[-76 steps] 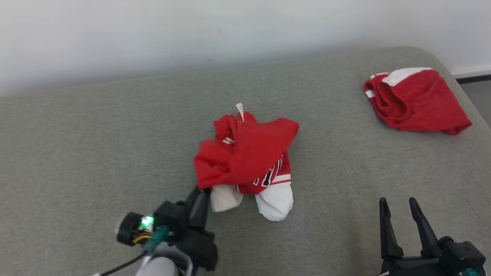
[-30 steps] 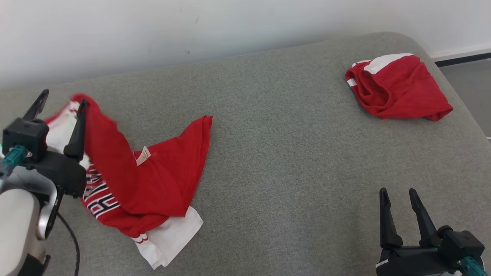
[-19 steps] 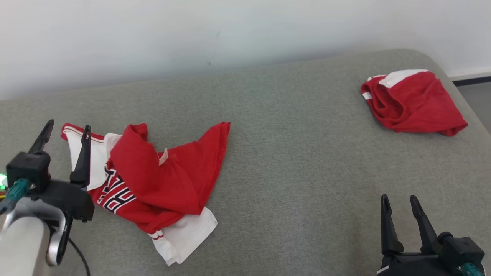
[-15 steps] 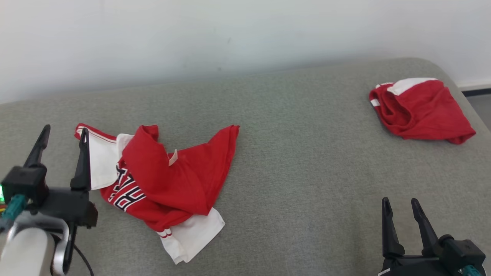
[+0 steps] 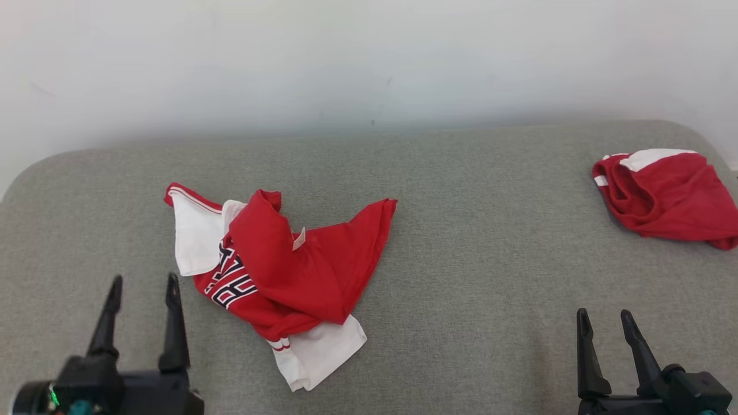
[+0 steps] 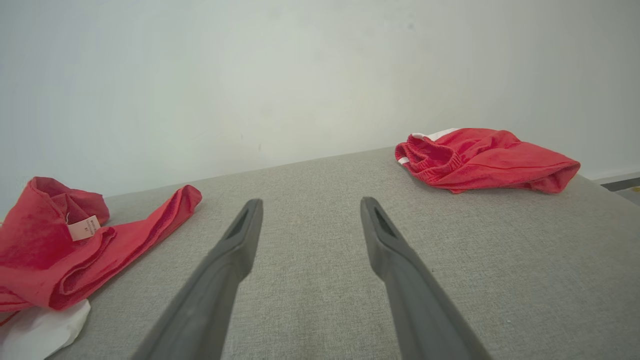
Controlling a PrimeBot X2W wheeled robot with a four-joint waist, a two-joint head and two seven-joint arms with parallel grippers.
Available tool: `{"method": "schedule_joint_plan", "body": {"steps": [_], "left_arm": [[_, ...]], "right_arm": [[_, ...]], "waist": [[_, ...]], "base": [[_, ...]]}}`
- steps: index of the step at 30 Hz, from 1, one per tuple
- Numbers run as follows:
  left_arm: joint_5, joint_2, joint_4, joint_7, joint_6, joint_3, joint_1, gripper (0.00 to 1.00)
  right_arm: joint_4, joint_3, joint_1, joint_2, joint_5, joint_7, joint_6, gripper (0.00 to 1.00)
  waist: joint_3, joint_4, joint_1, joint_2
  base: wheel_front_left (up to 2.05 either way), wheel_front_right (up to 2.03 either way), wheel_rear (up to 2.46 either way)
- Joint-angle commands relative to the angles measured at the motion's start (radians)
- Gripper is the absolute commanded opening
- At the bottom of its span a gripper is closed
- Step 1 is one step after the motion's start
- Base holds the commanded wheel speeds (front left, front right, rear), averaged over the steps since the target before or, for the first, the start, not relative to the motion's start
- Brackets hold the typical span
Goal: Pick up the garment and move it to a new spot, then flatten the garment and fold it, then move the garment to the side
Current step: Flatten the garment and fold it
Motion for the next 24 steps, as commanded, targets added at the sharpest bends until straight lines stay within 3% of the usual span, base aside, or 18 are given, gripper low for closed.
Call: {"method": "schedule_joint_plan", "body": {"steps": [1, 8, 16, 24], "left_arm": [[0.005, -0.008, -0.005, -0.006, 0.006, 0.000, 0.026, 1.00], [0.007, -0.051, -0.018, -0.006, 0.007, 0.000, 0.096, 1.00], [-0.005, -0.108, 0.060, -0.006, -0.064, -0.078, 0.092, 1.00], [0.015, -0.161, 0.250, -0.004, -0.125, -0.172, 0.036, 1.00]], "right_arm": [[-0.001, 0.001, 0.008, -0.004, -0.005, 0.000, -0.002, 1.00], [0.003, 0.006, 0.011, -0.010, -0.001, 0.000, -0.002, 1.00], [-0.003, 0.009, 0.007, -0.013, -0.001, 0.002, -0.002, 1.00], [-0.005, 0.015, -0.012, -0.017, 0.002, 0.004, -0.002, 1.00]], "waist": [[-0.003, 0.008, 0.0001, 0.0000], [-0.008, 0.015, 0.0001, 0.0000], [0.001, 0.010, 0.0001, 0.0000], [0.038, -0.022, 0.0001, 0.0000]], "base": [[0.00, 0.00, 0.00], [0.00, 0.00, 0.00], [0.00, 0.00, 0.00], [0.00, 0.00, 0.00]]}}
